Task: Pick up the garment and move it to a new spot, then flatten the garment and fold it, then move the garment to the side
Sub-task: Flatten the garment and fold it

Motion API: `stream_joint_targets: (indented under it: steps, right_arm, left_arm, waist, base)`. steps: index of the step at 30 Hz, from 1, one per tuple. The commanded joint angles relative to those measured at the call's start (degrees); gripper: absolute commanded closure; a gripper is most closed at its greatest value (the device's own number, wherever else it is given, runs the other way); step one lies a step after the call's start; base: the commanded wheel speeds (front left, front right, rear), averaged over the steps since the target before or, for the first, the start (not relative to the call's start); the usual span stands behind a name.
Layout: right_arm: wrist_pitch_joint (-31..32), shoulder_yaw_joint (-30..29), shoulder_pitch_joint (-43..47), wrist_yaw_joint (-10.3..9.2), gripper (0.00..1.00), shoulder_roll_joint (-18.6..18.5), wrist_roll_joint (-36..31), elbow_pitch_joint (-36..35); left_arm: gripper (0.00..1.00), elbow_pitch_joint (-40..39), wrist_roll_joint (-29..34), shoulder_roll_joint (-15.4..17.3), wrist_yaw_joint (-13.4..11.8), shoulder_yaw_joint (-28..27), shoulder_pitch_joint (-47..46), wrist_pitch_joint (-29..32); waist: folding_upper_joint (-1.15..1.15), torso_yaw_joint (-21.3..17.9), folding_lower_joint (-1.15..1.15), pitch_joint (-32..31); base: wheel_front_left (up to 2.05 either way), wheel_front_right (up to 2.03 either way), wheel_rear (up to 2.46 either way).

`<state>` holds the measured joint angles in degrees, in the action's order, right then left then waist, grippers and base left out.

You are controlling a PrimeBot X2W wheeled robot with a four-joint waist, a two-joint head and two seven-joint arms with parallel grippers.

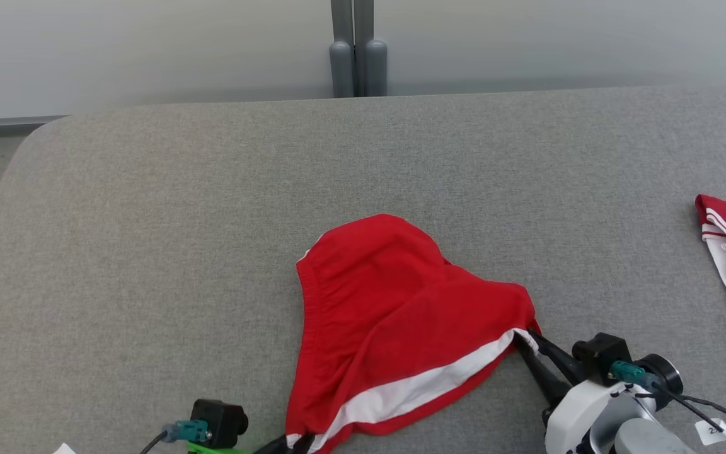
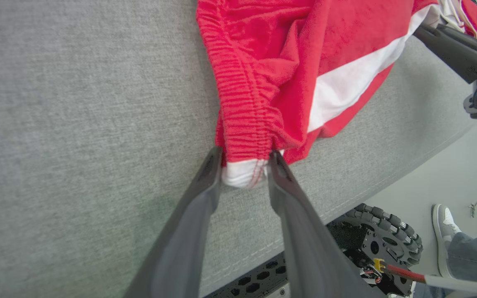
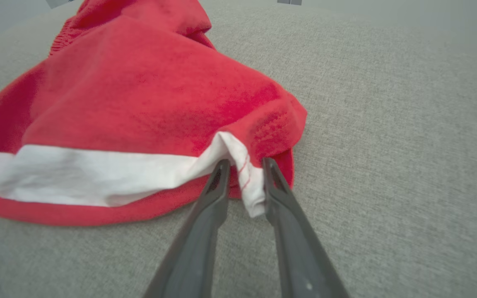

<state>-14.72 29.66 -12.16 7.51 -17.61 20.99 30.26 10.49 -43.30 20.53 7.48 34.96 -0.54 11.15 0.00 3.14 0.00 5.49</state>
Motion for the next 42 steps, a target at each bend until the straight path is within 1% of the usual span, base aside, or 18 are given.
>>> stream_joint_targets:
  steps: [1, 6, 8, 10, 13, 15, 17, 20, 22, 24, 25, 26, 28, 31, 34, 36, 39, 42]
  right_arm:
    - [-0.2, -0.29, -0.78, -0.03, 1.0, -1.22, 1.32, -0.53]
    - [0.77, -1.54, 1.82, -0.03, 1.0, -3.15, 7.48, -8.14]
    - [2.05, -2.95, 3.13, -0.03, 1.0, -5.06, 10.91, -14.1]
    - [3.95, -5.37, 4.55, -0.03, 1.0, -7.51, 14.91, -21.81]
    - [7.73, -12.07, 5.76, -0.03, 1.0, -12.09, 19.75, -34.3]
    - [11.14, -17.43, 4.7, 0.0, 1.0, -13.65, 22.52, -41.14]
    - [15.11, -22.11, 1.61, -0.01, 1.0, -14.7, 24.59, -46.4]
    - [21.29, -26.55, -5.65, -0.01, 1.0, -15.48, 27.48, -49.78]
    - [25.54, -27.52, -12.46, 0.0, 1.0, -15.55, 28.18, -49.63]
    - [29.09, -28.22, -20.58, -0.01, 1.0, -14.61, 28.64, -46.8]
    - [32.17, -28.6, -30.44, -0.01, 1.0, -13.14, 26.85, -42.29]
    - [33.28, -28.46, -35.6, -0.01, 1.0, -12.1, 25.23, -39.22]
    - [33.81, -28.45, -44.25, -0.01, 1.0, -9.97, 21.93, -34.53]
    - [31.83, -28.41, -57.12, -0.02, 1.0, -5.39, 17.44, -26.48]
    - [28.19, -28.19, -64.77, -0.03, 1.0, -1.55, 14.94, -20.0]
    - [25.7, -27.23, -66.15, -0.02, 1.0, 0.07, 15.1, -16.94]
    - [22.16, -24.46, -61.61, -0.01, 1.0, 0.25, 16.4, -15.01]
    - [19.01, -21.5, -53.03, 0.0, 1.0, 0.01, 19.58, -15.73]
  left_arm:
    - [1.0, -0.95, -2.07, 0.71, 0.0, 0.94, -0.93, -0.17]
    - [1.0, -6.22, -7.66, 2.4, 0.0, 0.32, -1.25, -2.76]
    - [1.0, -10.9, -9.94, 2.99, 0.0, -1.18, -1.1, -4.67]
    - [1.0, -17.13, -11.49, 4.8, 0.0, -2.74, -1.19, -5.42]
    - [1.0, -28.08, -13.2, 6.42, -0.21, -6.33, -3.04, -5.85]
    - [1.0, -34.65, -15.65, 7.16, -0.81, -8.98, -5.77, -4.71]
    - [1.0, -39.08, -19.26, 7.1, -1.92, -11.75, -9.87, -2.88]
    - [1.0, -41.08, -23.75, 7.59, -3.98, -14.48, -19.73, 2.45]
    - [1.0, -39.24, -25.68, 7.29, -5.88, -15.43, -28.29, 6.52]
    - [1.0, -34.42, -25.55, 6.93, -7.87, -15.92, -37.93, 9.92]
    - [1.0, -27.24, -24.59, 4.79, -10.08, -16.06, -48.88, 11.91]
    - [1.0, -23.22, -23.39, 4.05, -10.54, -15.73, -54.49, 12.59]
    - [1.0, -16.46, -20.66, 2.51, -11.43, -15.94, -63.01, 11.74]
    - [1.0, -5.3, -16.54, -0.97, -11.15, -15.87, -75.36, 7.79]
    - [1.0, 4.05, -12.89, -3.64, -8.95, -14.99, -83.03, 2.81]
    - [1.0, 8.76, -10.34, -4.49, -6.42, -13.28, -85.03, -0.02]
    - [1.0, 14.29, -8.12, -5.48, -2.98, -10.85, -83.34, -4.34]
    - [1.0, 17.03, -8.18, -5.46, -0.91, -7.7, -77.05, -7.15]
  waist:
    - [0.0, -0.13, 0.0, 0.07]
    - [0.0, -0.6, 0.0, 0.27]
    - [0.0, -1.08, 0.0, 0.62]
    - [0.0, -1.63, 0.0, 1.17]
    - [0.0, -2.48, 0.0, 2.96]
    - [0.0, -3.05, 0.0, 4.89]
    - [0.0, -3.54, 0.0, 7.61]
    - [0.0, -3.79, 0.0, 12.9]
    - [0.0, -3.77, 0.0, 16.67]
    - [0.0, -3.77, 0.0, 20.21]
    - [0.0, -3.93, 0.0, 24.18]
    - [0.0, -4.1, 0.0, 25.92]
    - [0.0, -4.5, 0.0, 28.51]
    - [0.0, -5.23, 0.0, 31.74]
    - [0.0, -6.07, 0.0, 33.37]
    - [0.0, -6.53, 0.0, 33.51]
    - [0.0, -7.11, 0.0, 32.72]
    - [0.0, -7.69, 0.0, 31.26]
  base:
    - [0.0, 0.0, 0.0]
    - [0.0, 0.0, 0.0]
    - [0.0, 0.0, 0.0]
    - [0.0, 0.0, 0.0]
    - [0.0, 0.0, 0.0]
    - [0.0, 0.0, 0.0]
    - [0.0, 0.0, 0.0]
    - [0.0, 0.0, 0.0]
    - [0.0, 0.0, 0.0]
    - [0.0, 0.0, 0.0]
    - [0.0, 0.0, 0.0]
    - [0.0, 0.0, 0.0]
    - [0.0, 0.0, 0.0]
    - [0.0, 0.0, 0.0]
    - [0.0, 0.0, 0.0]
    - [0.0, 0.0, 0.0]
    - [0.0, 0.0, 0.0]
    - [0.0, 0.0, 0.0]
